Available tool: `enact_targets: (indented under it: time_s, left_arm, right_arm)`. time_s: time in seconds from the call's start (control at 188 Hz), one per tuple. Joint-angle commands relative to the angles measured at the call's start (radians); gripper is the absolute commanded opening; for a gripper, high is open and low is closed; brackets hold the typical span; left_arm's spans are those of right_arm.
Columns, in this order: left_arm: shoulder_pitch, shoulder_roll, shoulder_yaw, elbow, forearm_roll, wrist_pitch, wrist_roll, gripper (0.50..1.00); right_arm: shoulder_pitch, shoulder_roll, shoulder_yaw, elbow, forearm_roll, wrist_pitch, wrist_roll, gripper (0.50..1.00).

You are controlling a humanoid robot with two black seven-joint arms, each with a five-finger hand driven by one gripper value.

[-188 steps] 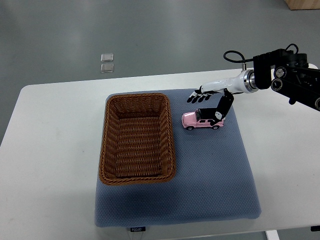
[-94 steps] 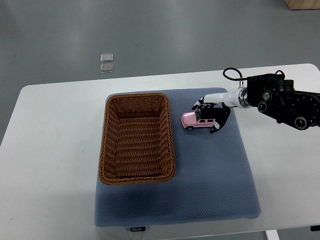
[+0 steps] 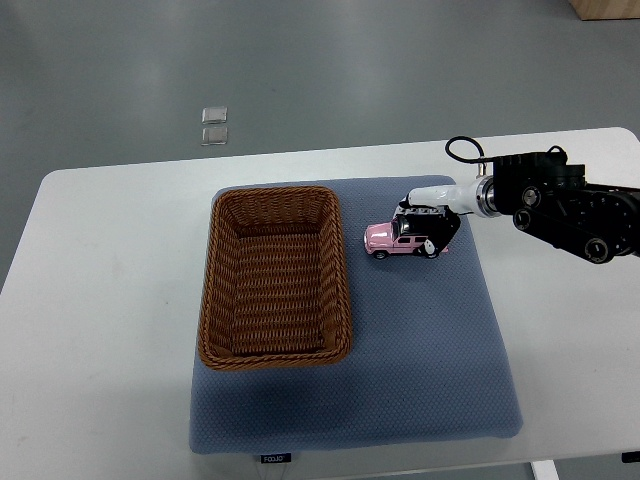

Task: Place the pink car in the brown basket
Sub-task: 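Close the right hand fingers around the pink car's black roof, then carry the pink car with the right hand into the wicker basket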

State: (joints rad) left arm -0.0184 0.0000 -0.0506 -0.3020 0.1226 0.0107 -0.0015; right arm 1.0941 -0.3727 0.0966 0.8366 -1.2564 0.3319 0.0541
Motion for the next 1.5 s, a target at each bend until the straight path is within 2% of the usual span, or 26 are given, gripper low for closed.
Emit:
enact_targets:
  time_s: [0.0,0.212,0.361,0.425,0.558,0.691,0.834,1.254,1.28,1.349,1.355,1.36,1.365,1.371,1.376,1.381,1.386,1.392,1.397,1.418,1.45,1.493]
  left_arm:
    - [0.000,0.000,0.000,0.001,0.000,0.000,0.000,1.000]
    - [0.000,0.000,0.000,0.000,0.000,0.000,0.000,1.000]
    - [0.000,0.000,0.000,-0.002,0.000,0.000,0.000,1.000]
    - [0.002,0.000,0.000,0.000,0.000,0.000,0.000,1.000]
    - [0.000,0.000,0.001,-0.002,0.000,0.000,0.000,1.000]
    - [0.000,0.000,0.000,-0.002,0.000,0.000,0.000,1.000]
    - [0.000,0.000,-0.003,-0.002,0.000,0.000,0.000,1.000]
    - [0.000,0.000,0.000,-0.002,0.000,0.000,0.000,1.000]
    - [0.002,0.000,0.000,-0.002,0.000,0.000,0.000,1.000]
    - [0.000,0.000,0.000,-0.002,0.000,0.000,0.000,1.000]
    - [0.000,0.000,0.000,-0.002,0.000,0.000,0.000,1.000]
    - [0.000,0.000,0.000,-0.002,0.000,0.000,0.000,1.000]
    - [0.000,0.000,0.000,-0.002,0.000,0.000,0.000,1.000]
    - [0.000,0.000,0.000,-0.002,0.000,0.000,0.000,1.000]
    - [0.000,0.000,0.000,-0.002,0.000,0.000,0.000,1.000]
    - [0.000,0.000,0.000,-0.002,0.000,0.000,0.000,1.000]
    - [0.000,0.000,0.000,-0.002,0.000,0.000,0.000,1.000]
    - [0.000,0.000,0.000,-0.002,0.000,0.000,0.000,1.000]
    - [0.000,0.000,0.000,-0.002,0.000,0.000,0.000,1.000]
    - [0.000,0.000,0.000,-0.002,0.000,0.000,0.000,1.000]
    - [0.000,0.000,0.000,-0.002,0.000,0.000,0.000,1.000]
    - [0.000,0.000,0.001,-0.002,0.000,0.000,0.000,1.000]
  right_arm:
    - [0.050,-0.048,0.006,0.012,0.009,0.019,0.009,0.500]
    - [0.181,-0.170,0.018,0.140,0.029,0.098,0.013,0.500]
    - [0.251,-0.149,0.021,0.174,0.089,0.098,0.012,0.500]
    - [0.271,-0.100,0.020,0.171,0.120,0.090,0.012,0.500]
    - [0.277,0.078,0.002,0.139,0.126,0.062,0.009,0.500]
    - [0.268,0.258,-0.029,0.015,0.118,0.045,0.009,0.500]
    - [0.247,0.370,-0.069,-0.071,0.114,0.015,0.009,0.500]
    - [0.151,0.373,-0.089,-0.128,0.111,-0.031,0.009,0.500]
    - [0.147,0.373,-0.087,-0.128,0.111,-0.034,0.010,0.564]
    - [0.142,0.373,-0.087,-0.133,0.112,-0.036,0.010,0.637]
    - [0.142,0.373,-0.087,-0.133,0.112,-0.036,0.010,0.664]
    - [0.142,0.373,-0.087,-0.133,0.112,-0.036,0.010,0.664]
    - [0.142,0.373,-0.087,-0.133,0.112,-0.036,0.010,0.696]
    - [0.142,0.373,-0.087,-0.133,0.112,-0.036,0.010,0.697]
    - [0.141,0.373,-0.086,-0.133,0.114,-0.036,0.012,0.731]
    - [0.141,0.373,-0.086,-0.133,0.114,-0.036,0.012,0.731]
    - [0.139,0.373,-0.086,-0.133,0.114,-0.036,0.012,0.762]
    - [0.139,0.373,-0.086,-0.133,0.114,-0.036,0.012,0.762]
    - [0.138,0.373,-0.086,-0.133,0.115,-0.036,0.012,0.790]
    - [0.136,0.373,-0.081,-0.133,0.118,-0.036,0.012,0.831]
    - [0.132,0.373,-0.074,-0.133,0.126,-0.036,0.013,0.856]
    - [0.130,0.373,-0.071,-0.131,0.130,-0.036,0.015,0.858]
